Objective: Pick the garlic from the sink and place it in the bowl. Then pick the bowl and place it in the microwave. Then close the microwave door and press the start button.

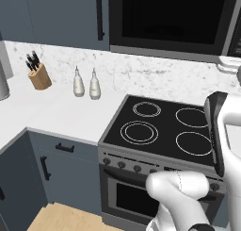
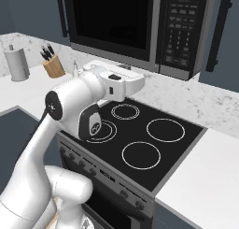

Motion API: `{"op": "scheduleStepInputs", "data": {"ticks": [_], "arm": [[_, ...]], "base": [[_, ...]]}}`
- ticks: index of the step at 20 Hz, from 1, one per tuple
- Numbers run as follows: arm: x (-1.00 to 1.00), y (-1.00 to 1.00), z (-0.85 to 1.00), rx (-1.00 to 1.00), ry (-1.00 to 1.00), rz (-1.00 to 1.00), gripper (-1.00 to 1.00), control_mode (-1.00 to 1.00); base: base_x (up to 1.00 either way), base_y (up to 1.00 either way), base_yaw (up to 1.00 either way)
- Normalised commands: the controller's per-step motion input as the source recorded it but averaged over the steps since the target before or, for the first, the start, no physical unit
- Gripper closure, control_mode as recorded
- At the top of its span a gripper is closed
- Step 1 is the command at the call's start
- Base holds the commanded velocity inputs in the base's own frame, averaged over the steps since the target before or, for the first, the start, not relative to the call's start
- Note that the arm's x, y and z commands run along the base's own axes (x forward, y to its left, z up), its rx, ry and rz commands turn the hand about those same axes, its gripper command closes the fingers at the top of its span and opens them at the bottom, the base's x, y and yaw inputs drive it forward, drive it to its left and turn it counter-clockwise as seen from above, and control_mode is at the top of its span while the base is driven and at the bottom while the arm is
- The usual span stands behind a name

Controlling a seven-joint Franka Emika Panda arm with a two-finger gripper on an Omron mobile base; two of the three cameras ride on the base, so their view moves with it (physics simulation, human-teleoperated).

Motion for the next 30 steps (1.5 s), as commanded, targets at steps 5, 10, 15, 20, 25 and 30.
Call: {"op": "scheduleStepInputs", "data": {"ticks": [5,10,15,20,25,30], "arm": [[0.31,-0.31,0.0,0.01,0.06,0.01,1.0,-1.0],[0.24,-0.44,0.0,0.02,0.01,0.0,1.0,-1.0],[0.3,-0.29,0.0,0.01,0.0,0.0,1.0,-1.0],[0.4,-0.15,-0.01,0.0,0.0,0.01,1.0,-1.0],[0.26,-0.17,-0.09,0.0,0.0,0.03,1.0,-1.0],[0.01,-0.21,-0.14,0.0,0.0,0.04,1.0,-1.0]], "base": [[0.0,0.0,0.0],[0.0,0.0,0.0],[0.0,0.0,0.0],[0.0,0.0,0.0],[0.0,0.0,0.0],[0.0,0.0,0.0]]}}
